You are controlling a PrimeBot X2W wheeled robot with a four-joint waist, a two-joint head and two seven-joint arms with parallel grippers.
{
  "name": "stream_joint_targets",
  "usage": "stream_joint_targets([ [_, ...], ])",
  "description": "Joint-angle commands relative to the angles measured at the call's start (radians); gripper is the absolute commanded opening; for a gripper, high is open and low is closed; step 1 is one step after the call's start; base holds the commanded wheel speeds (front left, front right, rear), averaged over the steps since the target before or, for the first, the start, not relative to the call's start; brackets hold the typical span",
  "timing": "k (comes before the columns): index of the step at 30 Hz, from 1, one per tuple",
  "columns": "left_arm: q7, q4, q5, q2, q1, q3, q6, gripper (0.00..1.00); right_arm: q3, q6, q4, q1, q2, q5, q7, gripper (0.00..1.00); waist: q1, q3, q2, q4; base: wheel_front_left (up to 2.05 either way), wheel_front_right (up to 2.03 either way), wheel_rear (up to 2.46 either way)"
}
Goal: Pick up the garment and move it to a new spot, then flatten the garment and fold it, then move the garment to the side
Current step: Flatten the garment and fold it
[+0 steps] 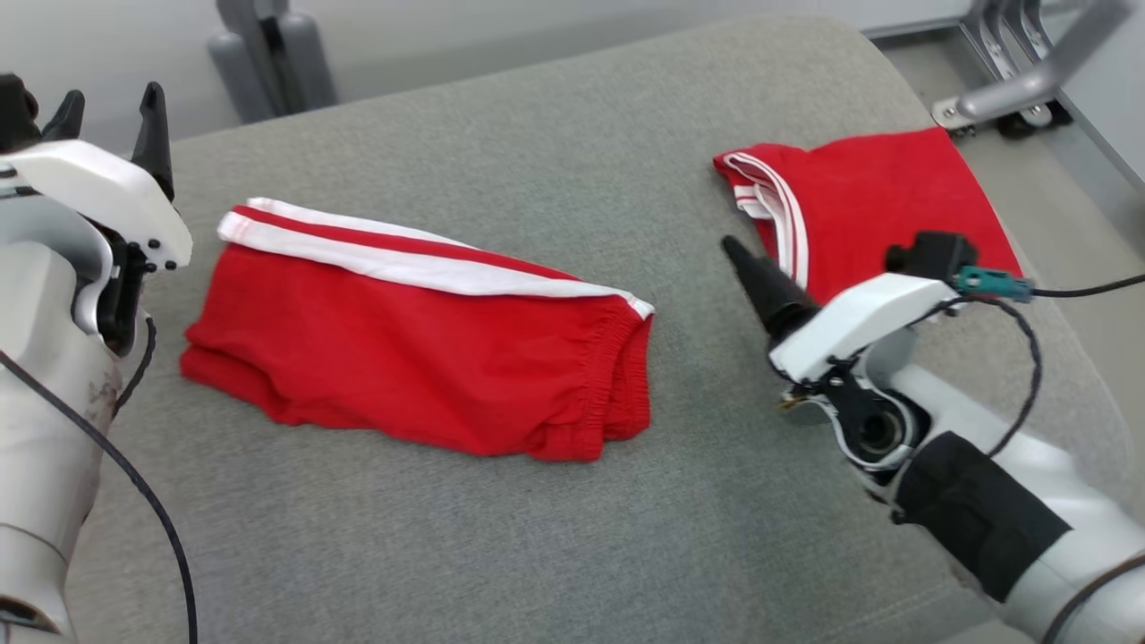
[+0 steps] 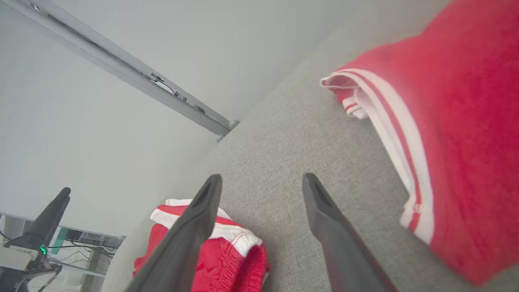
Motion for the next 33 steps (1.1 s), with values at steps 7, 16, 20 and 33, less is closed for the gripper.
stream_joint_targets([
  [7,-0.108,-0.062,0.036,-0.011,0.091,-0.007,-0.014,1.00,-0.231,0.000,0.007,0.048,-0.099,-0.418,-0.048,1.00,0.0000,-0.110,0.0000,0.103,0.00,0.00,0.00],
  [16,-0.114,-0.463,0.170,0.012,0.401,0.161,0.093,1.00,-0.774,0.000,-0.322,0.435,-0.018,-1.043,-0.047,1.00,0.0000,-0.199,0.0000,0.217,0.00,0.00,0.00],
  [20,-0.114,-0.605,0.262,-0.013,0.558,0.219,0.135,1.00,-0.914,0.000,-0.442,0.573,0.011,-1.273,-0.047,1.00,0.0000,-0.224,0.0000,0.267,0.00,0.00,0.00],
  [33,-0.114,-0.820,0.510,-0.196,0.940,0.370,0.111,1.00,-1.076,0.000,-0.545,0.807,0.146,-1.484,-0.047,1.00,0.0000,-0.256,0.0000,0.353,0.00,0.00,0.00],
])
